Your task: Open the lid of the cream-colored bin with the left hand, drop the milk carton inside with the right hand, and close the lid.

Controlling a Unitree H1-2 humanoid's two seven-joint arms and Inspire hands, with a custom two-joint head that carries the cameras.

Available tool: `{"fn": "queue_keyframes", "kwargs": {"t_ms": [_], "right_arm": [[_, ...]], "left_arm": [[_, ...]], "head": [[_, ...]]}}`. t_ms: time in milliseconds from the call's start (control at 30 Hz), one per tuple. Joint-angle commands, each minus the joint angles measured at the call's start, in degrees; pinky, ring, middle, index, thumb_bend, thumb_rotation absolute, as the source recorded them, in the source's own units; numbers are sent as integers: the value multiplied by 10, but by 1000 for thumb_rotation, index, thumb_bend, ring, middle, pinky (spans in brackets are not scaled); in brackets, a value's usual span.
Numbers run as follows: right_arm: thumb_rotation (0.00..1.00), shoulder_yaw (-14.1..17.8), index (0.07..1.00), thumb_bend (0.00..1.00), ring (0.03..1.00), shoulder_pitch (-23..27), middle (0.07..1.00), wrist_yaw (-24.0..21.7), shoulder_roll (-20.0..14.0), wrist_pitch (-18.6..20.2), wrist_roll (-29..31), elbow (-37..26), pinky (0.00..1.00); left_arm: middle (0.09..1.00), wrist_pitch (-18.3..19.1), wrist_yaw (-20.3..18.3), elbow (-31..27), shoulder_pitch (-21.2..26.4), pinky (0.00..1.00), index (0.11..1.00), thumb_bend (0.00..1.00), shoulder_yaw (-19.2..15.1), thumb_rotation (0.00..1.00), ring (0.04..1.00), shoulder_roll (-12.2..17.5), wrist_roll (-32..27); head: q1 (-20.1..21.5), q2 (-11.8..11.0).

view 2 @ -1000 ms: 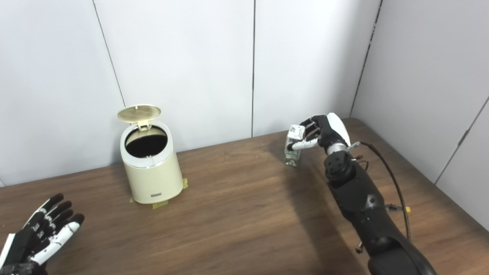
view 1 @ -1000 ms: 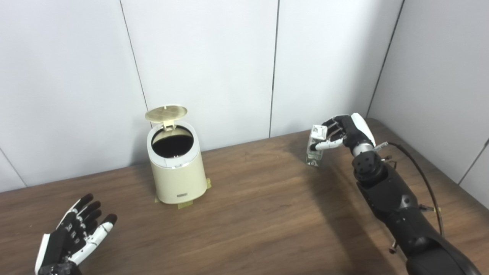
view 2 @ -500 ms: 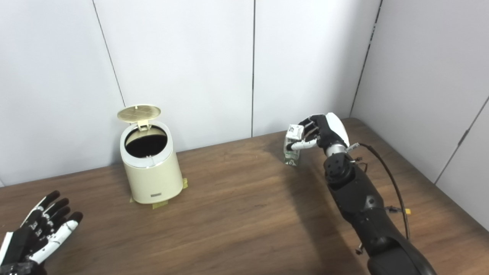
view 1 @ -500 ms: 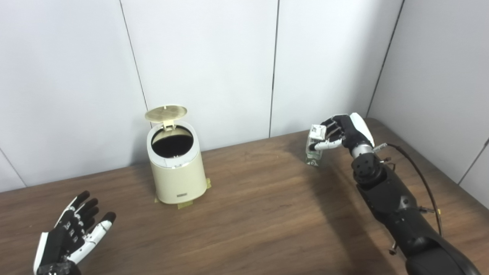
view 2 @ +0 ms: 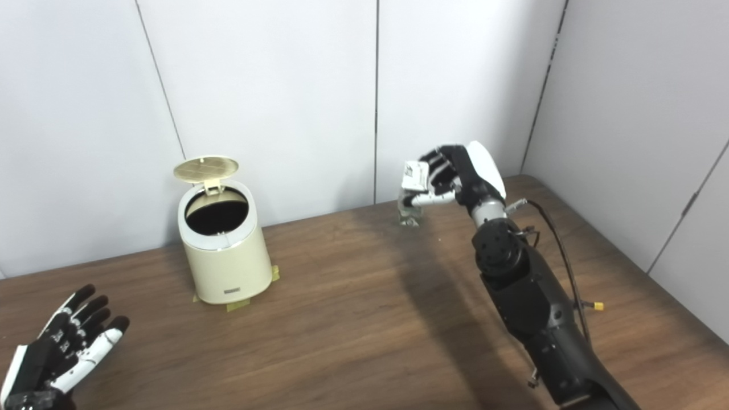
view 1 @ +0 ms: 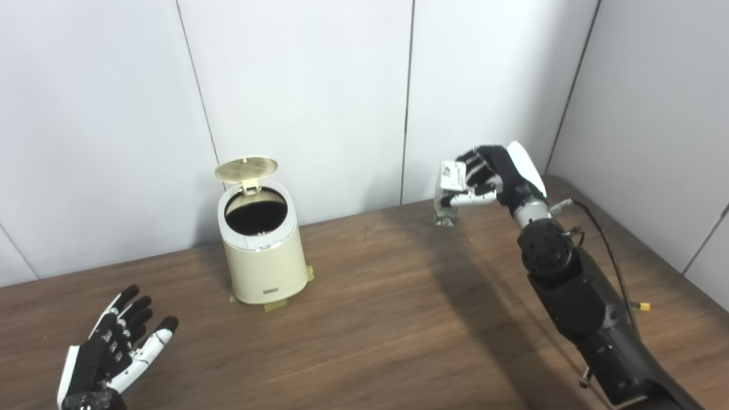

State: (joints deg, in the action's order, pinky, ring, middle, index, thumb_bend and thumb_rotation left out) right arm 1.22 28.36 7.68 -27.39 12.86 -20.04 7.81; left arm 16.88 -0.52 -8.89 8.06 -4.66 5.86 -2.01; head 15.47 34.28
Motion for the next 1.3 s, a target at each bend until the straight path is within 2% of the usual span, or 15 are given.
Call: {"fn": "queue_keyframes", "kwargs": {"t_ms": [0, 133, 233, 333, 467, 700, 867, 1133, 1267], "right_arm": [[0, 2, 478, 521, 468, 29, 495, -1, 5, 9, -11, -51, 498], [0, -3, 486, 521, 455, 37, 493, -23, 32, 36, -13, -109, 453], [0, -16, 481, 522, 447, 48, 494, -37, 49, 37, -20, -141, 430], [0, -33, 483, 521, 440, 62, 494, -48, 73, 55, -37, -175, 429], [0, -53, 493, 520, 425, 83, 494, -58, 101, 31, -39, -185, 400], [0, -81, 487, 520, 429, 129, 496, -65, 146, 17, -45, -171, 410], [0, -95, 483, 521, 432, 145, 499, -69, 175, 29, -55, -169, 423], [0, -105, 492, 519, 422, 155, 499, -58, 214, -5, -55, -123, 403], [0, -100, 492, 519, 420, 158, 503, -55, 228, -36, -39, -86, 397]], "left_arm": [[861, -19, 0, -8, 15, 904, 888, 698, 2, 195, 867, -1, 0], [860, -18, 2, -8, 14, 898, 890, 712, 5, 206, 866, -5, 4], [851, -26, 4, -5, 13, 878, 888, 722, 8, 215, 855, -8, 9], [844, -29, 7, -3, 14, 880, 878, 724, 13, 213, 849, -10, 17], [837, -31, 11, -1, 14, 887, 872, 740, 21, 239, 844, -15, 30], [835, -37, 17, 3, 17, 862, 867, 764, 30, 250, 839, -30, 44], [835, -32, 24, -2, 16, 881, 869, 765, 36, 259, 844, -42, 56], [828, -36, 31, -7, 17, 834, 857, 776, 40, 262, 827, -55, 61], [834, -29, 31, -15, 18, 821, 861, 784, 43, 269, 828, -61, 65]], "head": [[-8, 4], [-15, 3], [-26, 4], [-36, 7], [-45, 11], [-69, 10], [-79, 10], [-105, 10], [-126, 10]]}}
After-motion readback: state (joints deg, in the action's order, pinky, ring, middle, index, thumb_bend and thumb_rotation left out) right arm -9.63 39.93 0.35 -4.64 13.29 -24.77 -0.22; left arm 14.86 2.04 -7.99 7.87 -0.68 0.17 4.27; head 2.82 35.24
